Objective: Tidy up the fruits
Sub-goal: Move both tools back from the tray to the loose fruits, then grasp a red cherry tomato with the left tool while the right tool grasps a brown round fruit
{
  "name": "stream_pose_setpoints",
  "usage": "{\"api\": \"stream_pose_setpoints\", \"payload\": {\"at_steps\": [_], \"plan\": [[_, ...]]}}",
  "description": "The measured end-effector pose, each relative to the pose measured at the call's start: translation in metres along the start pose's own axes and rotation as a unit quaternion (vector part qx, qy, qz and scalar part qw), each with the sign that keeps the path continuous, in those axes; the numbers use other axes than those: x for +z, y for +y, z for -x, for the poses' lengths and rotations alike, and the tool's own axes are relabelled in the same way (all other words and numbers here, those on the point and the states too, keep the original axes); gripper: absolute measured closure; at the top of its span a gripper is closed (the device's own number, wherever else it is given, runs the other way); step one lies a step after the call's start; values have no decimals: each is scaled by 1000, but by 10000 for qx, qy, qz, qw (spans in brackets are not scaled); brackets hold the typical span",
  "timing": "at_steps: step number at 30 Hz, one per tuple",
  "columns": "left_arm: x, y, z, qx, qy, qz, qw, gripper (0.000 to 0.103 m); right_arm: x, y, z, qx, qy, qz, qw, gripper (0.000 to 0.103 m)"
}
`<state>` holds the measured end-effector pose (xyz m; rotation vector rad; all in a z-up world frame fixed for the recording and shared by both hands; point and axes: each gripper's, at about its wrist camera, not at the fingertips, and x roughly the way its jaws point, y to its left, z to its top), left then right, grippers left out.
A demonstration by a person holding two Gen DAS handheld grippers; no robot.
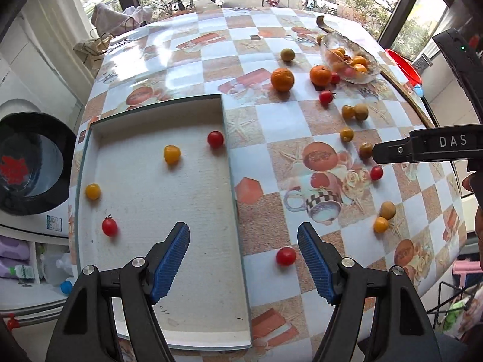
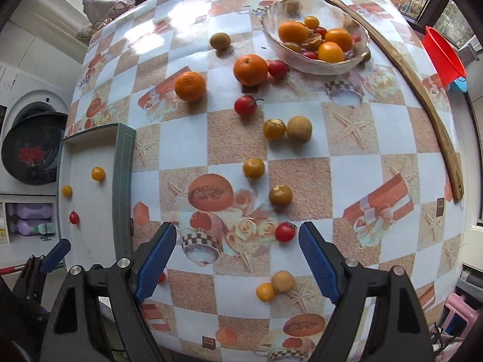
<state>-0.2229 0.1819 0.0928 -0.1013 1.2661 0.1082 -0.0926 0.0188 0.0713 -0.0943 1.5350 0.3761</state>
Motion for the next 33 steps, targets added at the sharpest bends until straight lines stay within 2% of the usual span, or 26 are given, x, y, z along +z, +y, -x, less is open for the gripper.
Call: {"api": "stream_pose_setpoints", "payload": {"at_steps": [4, 9, 18, 23, 25, 29, 31, 32, 33], "plan": [[-7, -35, -11, -165, 120, -306, 9993, 28, -28, -26, -9, -209, 183, -46, 9996, 17], [-18, -59, -34, -10, 356, -545, 9979, 28, -53, -41, -21, -314, 370, 2, 9988, 17], [-22, -64, -68, 283, 723, -516, 9956, 28, -52, -52, -32, -96, 339, -377, 9987, 18], [-25, -65, -79, 313, 860, -449, 9948, 28, -47, -43, -44, -86, 415, -306, 9986, 34], [-24, -67, -79, 319, 884, -421, 9947, 28, -47, -38, -49, -99, 481, -303, 9983, 44], [-24, -60, -82, 209, 967, -208, 9949, 28, -50, -35, -49, -100, 469, -210, 9986, 50], [-25, -54, -83, 105, 1017, -66, 9947, 31, -52, -29, -48, -1, 472, -182, 9987, 65], [-26, -52, -82, 82, 1021, -12, 9947, 32, -53, -25, -47, 26, 461, -159, 9988, 69], [-27, -49, -81, 79, 1007, -3, 9949, 39, -55, -16, -46, 20, 442, -132, 9989, 74]]}}
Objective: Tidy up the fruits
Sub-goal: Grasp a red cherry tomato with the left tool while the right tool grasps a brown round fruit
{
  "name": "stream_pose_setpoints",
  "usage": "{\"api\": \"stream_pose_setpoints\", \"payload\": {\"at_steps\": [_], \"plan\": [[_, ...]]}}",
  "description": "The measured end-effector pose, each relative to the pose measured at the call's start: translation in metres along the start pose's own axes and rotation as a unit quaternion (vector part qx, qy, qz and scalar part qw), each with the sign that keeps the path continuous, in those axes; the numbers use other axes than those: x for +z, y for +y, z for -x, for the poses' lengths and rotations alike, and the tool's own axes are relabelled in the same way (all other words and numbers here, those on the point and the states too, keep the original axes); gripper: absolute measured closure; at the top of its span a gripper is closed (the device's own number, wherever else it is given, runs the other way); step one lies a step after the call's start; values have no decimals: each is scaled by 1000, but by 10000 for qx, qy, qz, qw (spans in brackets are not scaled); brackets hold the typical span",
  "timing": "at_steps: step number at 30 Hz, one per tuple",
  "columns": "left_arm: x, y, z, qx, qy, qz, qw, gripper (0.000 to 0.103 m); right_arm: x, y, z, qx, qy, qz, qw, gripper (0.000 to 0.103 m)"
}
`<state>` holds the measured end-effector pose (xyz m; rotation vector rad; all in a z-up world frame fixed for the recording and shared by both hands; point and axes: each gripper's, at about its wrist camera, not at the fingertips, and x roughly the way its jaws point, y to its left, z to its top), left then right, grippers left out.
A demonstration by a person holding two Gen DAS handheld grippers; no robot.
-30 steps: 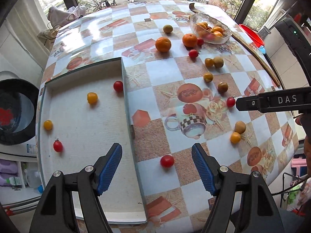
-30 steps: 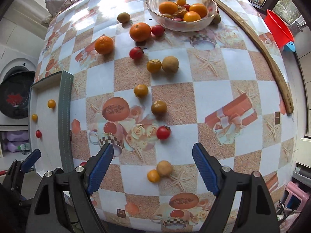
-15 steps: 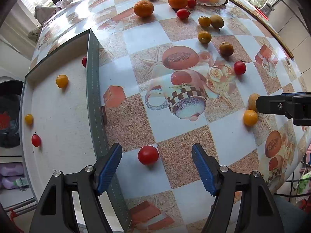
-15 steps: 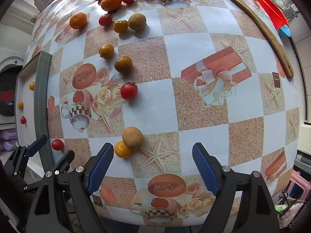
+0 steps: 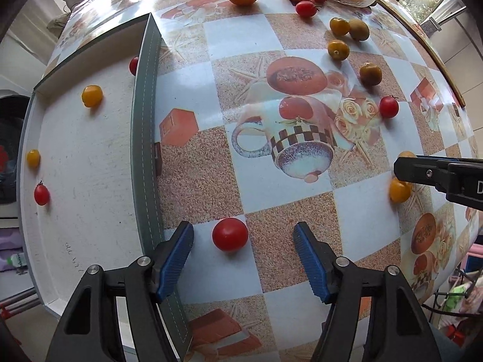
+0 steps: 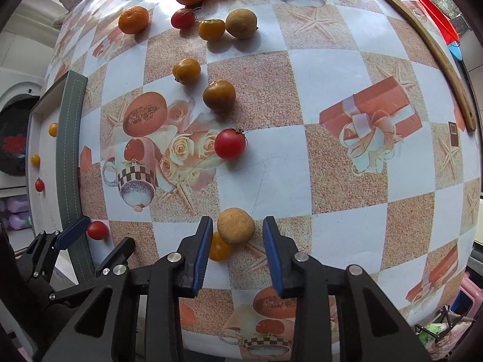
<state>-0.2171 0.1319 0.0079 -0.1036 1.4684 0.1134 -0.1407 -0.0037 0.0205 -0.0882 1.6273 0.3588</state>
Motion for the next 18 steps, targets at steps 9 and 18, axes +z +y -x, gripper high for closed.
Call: {"api": "stream_pose_setpoints", "payload": {"at_steps": [9, 18], "plan": [[-13, 29, 7, -589, 76, 369, 9976, 80, -3, -12, 14, 161, -79, -113, 9998, 75], [-17, 40, 28, -917, 36, 520, 9944, 80, -1, -27, 26, 310, -157, -240, 9991, 75]]}}
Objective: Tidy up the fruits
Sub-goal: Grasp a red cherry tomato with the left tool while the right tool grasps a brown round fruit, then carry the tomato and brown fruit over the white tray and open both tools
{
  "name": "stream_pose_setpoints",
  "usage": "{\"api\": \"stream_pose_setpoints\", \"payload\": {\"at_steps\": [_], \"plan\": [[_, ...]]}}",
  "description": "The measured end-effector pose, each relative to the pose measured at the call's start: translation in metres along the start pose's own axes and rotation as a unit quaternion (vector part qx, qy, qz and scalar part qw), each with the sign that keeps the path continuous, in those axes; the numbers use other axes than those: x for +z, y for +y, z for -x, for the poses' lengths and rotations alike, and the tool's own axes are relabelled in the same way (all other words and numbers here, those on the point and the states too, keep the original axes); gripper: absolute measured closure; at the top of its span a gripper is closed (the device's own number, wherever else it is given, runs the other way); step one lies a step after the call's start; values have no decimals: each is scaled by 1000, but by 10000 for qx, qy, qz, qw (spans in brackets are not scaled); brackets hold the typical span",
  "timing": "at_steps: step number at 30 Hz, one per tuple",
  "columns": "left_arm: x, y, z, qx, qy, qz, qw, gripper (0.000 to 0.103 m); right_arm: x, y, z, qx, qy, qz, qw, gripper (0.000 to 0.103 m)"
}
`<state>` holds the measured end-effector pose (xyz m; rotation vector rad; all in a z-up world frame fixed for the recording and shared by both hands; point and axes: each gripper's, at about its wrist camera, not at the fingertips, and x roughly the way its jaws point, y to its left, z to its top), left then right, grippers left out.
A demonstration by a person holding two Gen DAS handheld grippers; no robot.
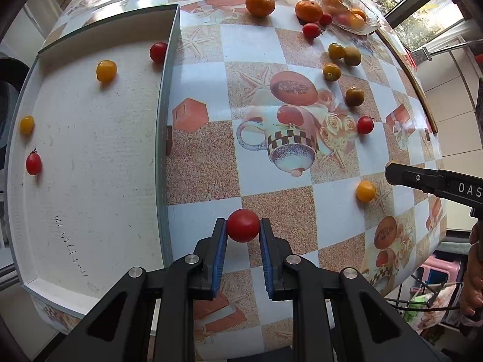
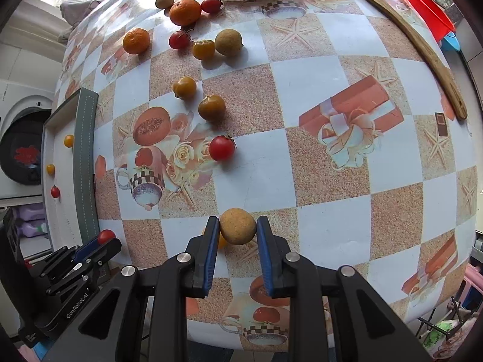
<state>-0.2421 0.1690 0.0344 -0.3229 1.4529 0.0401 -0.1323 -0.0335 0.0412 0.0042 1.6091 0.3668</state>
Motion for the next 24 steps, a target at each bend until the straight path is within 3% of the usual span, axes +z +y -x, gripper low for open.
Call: {"api": "stream_pose_setpoints", "payload": {"at_steps": [14, 24], "plan": [[15, 1, 47, -197, -563, 130, 9981, 80, 21, 41, 24, 96, -192, 451, 9988, 75], [12, 57, 69, 44, -931, 703, 9932, 80, 37, 114, 25, 241, -203, 1170, 9926, 75]]}}
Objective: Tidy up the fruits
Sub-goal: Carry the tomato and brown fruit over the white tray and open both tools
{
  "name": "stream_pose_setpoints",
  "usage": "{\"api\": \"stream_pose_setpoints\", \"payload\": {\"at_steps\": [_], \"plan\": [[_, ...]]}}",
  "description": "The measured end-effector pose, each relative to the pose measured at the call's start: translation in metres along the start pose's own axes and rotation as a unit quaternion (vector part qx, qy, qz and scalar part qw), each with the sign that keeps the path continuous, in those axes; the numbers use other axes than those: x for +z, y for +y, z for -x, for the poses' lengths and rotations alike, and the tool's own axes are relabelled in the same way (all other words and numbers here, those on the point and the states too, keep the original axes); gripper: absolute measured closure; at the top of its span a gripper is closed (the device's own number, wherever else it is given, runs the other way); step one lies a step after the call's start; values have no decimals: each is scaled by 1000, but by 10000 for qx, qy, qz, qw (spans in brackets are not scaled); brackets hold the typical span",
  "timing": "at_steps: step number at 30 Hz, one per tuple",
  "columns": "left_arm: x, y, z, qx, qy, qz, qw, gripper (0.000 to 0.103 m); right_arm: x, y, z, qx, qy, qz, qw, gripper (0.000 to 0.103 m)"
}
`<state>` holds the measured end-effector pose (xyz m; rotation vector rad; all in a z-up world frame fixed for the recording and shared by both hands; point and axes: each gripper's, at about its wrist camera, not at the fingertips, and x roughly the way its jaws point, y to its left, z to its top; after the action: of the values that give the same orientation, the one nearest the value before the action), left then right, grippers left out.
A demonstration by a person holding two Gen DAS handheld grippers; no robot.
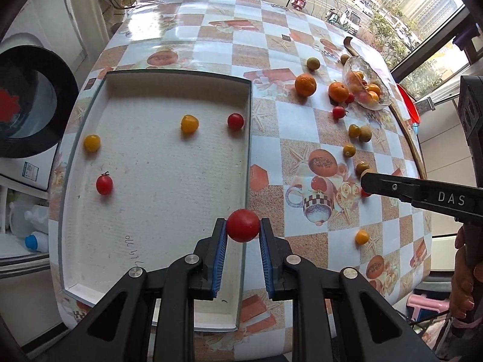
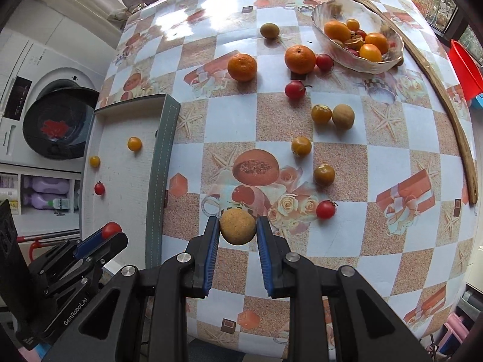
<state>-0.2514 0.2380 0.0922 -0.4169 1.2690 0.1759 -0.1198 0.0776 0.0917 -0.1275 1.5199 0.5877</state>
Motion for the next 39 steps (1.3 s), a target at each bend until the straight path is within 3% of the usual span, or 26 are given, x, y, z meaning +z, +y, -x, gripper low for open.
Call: {"api": "stream_pose_setpoints", "payload": {"at_steps": [16, 24, 35, 36, 37, 38, 39], "plan": [[-17, 111, -2, 674, -49, 969, 9930, 80, 37, 139, -64, 255, 410, 1167, 9920, 75], [-19, 129, -25, 934, 82, 955, 9910, 80, 52, 183, -100, 157, 555, 1543, 9863, 75], [-20, 134, -40, 1151, 270, 879, 9891, 78, 63, 203, -139, -92, 706, 1606, 9844, 75], [-20, 135, -40, 1187, 258, 892, 9886, 72, 63, 204, -142, -111, 736, 1610, 9841, 75], [-20, 136, -39, 1253, 249, 893, 9878, 48, 63, 204, -144, -121, 762, 1612, 9839, 74], [-21, 137, -38, 1292, 203, 904, 9873, 32, 63, 205, -146, -131, 781, 1615, 9837, 74], [-21, 136, -35, 1238, 82, 886, 9883, 24, 63, 206, -146, -106, 770, 1624, 9837, 73]]}}
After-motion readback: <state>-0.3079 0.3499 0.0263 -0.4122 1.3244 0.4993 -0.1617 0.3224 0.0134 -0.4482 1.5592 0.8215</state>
